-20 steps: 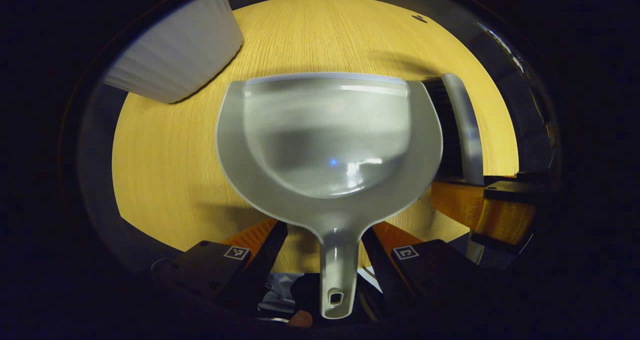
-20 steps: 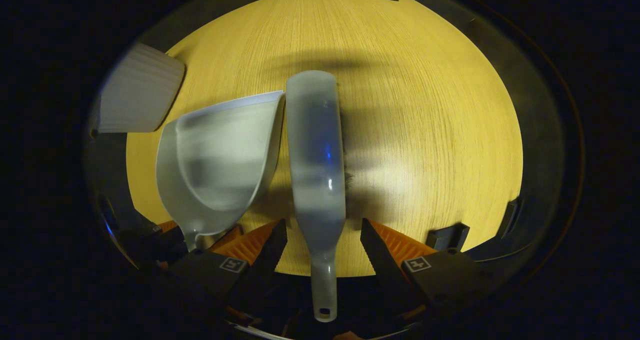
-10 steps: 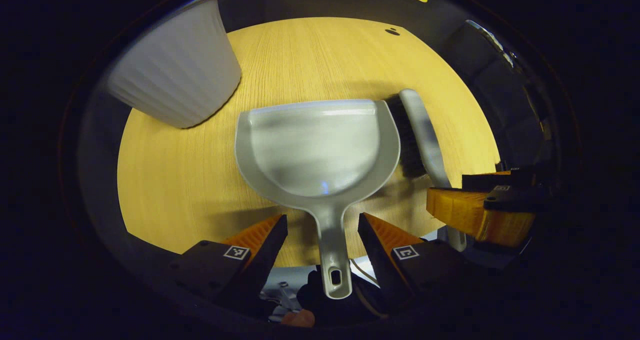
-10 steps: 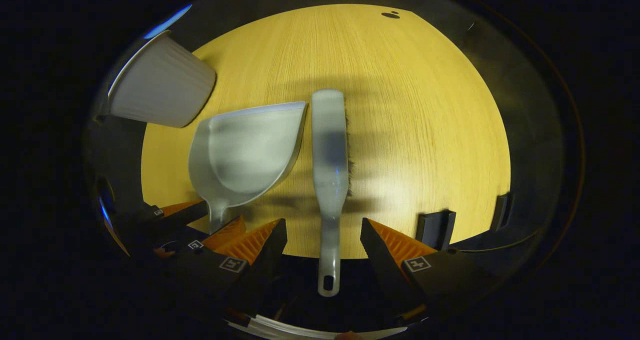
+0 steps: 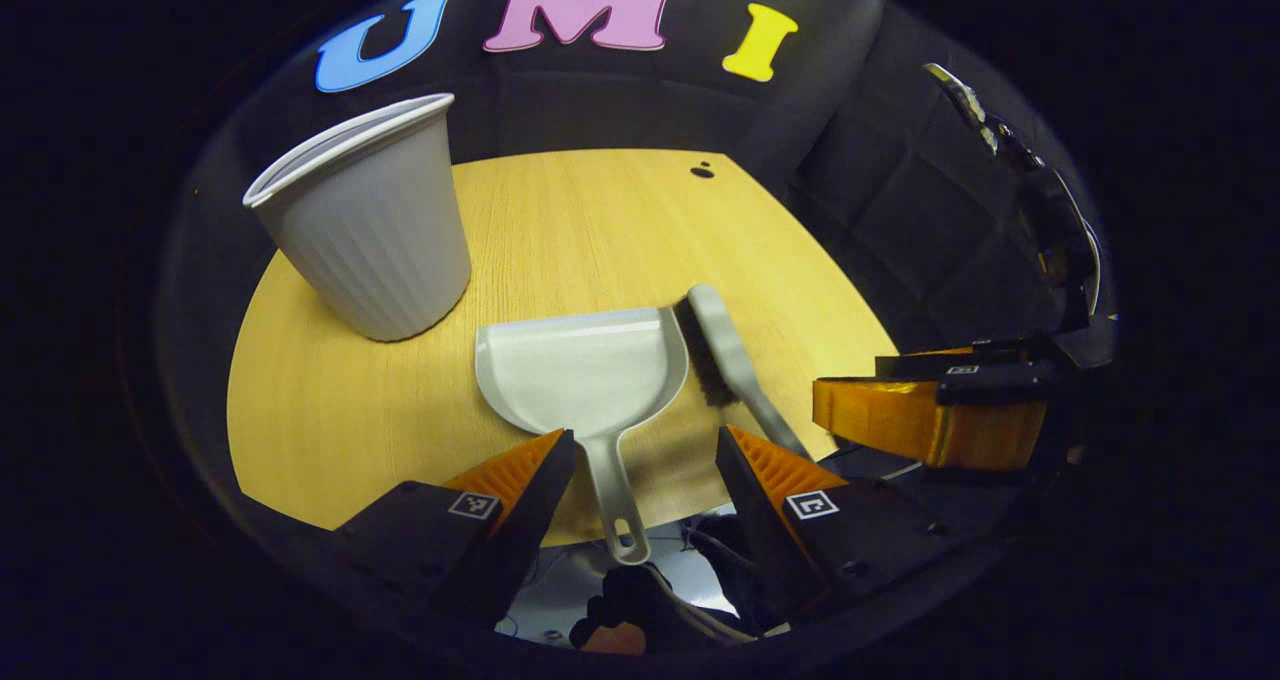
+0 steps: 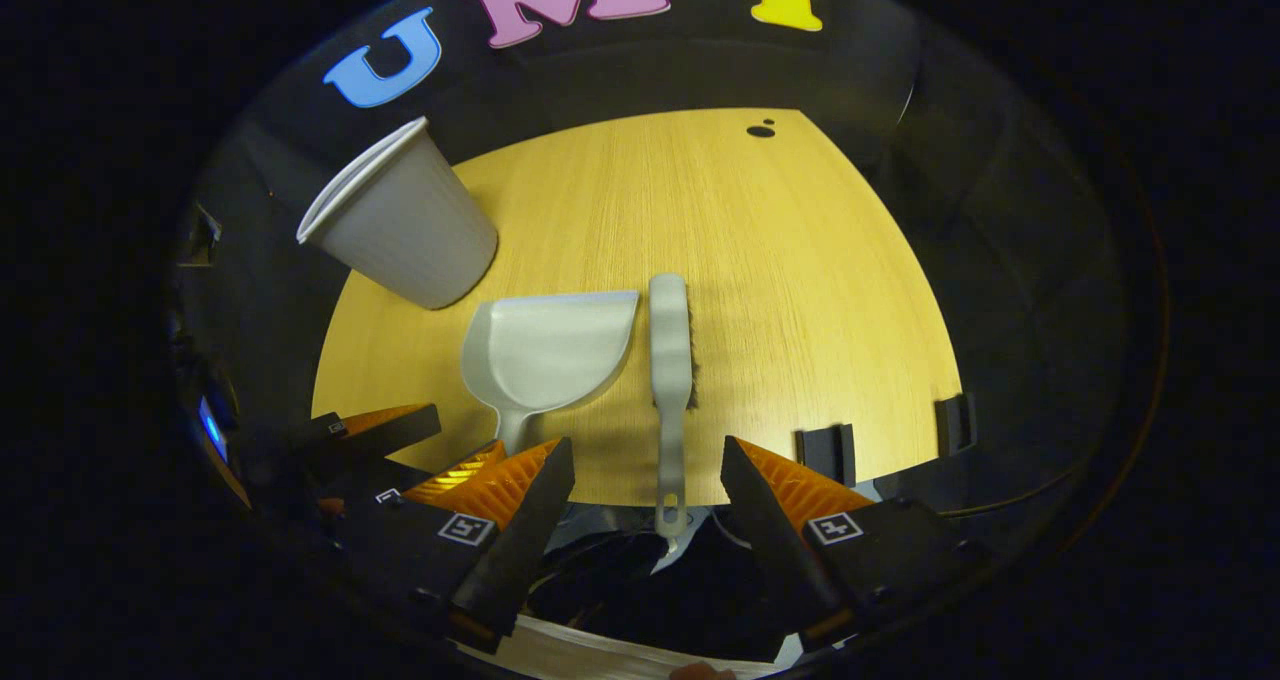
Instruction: Pick up the small broom and dustpan from the desktop, sweep the trash into the dustpan with the broom, and then empty the trash into the garbage bin.
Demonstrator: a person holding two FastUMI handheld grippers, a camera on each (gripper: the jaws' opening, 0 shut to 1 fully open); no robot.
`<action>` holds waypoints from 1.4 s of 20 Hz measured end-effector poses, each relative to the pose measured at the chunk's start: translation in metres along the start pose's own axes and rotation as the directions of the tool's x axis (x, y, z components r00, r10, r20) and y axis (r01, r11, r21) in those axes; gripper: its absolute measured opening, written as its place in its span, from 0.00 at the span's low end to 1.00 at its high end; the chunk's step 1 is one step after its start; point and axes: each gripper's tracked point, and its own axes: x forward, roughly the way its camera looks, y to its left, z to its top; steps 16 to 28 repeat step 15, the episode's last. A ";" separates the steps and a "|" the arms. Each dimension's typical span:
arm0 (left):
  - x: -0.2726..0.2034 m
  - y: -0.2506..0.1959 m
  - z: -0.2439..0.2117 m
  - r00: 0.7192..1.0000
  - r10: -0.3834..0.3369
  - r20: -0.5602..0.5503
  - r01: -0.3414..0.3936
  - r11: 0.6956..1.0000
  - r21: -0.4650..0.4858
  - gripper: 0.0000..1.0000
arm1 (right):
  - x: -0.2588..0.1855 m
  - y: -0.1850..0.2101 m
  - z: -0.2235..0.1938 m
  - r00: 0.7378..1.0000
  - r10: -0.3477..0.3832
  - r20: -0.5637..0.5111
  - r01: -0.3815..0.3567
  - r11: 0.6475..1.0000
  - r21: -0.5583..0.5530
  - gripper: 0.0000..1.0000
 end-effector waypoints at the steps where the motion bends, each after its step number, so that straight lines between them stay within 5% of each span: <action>1: -0.009 0.001 0.008 0.999 0.001 0.052 -0.001 1.000 0.006 0.87 | -0.009 0.003 0.004 0.999 0.006 0.041 -0.005 1.000 -0.008 0.98; 5: -0.060 0.002 0.049 0.959 0.080 0.272 -0.078 0.997 -0.016 0.87 | -0.055 0.010 0.033 0.978 0.050 0.202 -0.037 0.997 -0.068 0.97; 9: -0.138 0.002 0.080 0.861 0.181 0.475 -0.131 0.982 -0.137 0.87 | -0.116 0.013 0.081 0.897 0.102 0.431 -0.030 0.985 -0.171 0.97; 13: -0.218 -0.012 0.083 0.699 0.247 0.672 -0.195 0.969 -0.153 0.84 | -0.185 0.015 0.111 0.758 0.162 0.631 -0.011 0.972 -0.236 0.96; 15: -0.247 -0.019 0.082 0.583 0.279 0.763 -0.238 0.957 -0.168 0.85 | -0.221 0.017 0.120 0.673 0.195 0.714 -0.019 0.969 -0.247 0.97; 28: -0.247 -0.019 0.082 0.583 0.279 0.763 -0.238 0.957 -0.168 0.85 | -0.221 0.017 0.120 0.673 0.195 0.714 -0.019 0.969 -0.247 0.97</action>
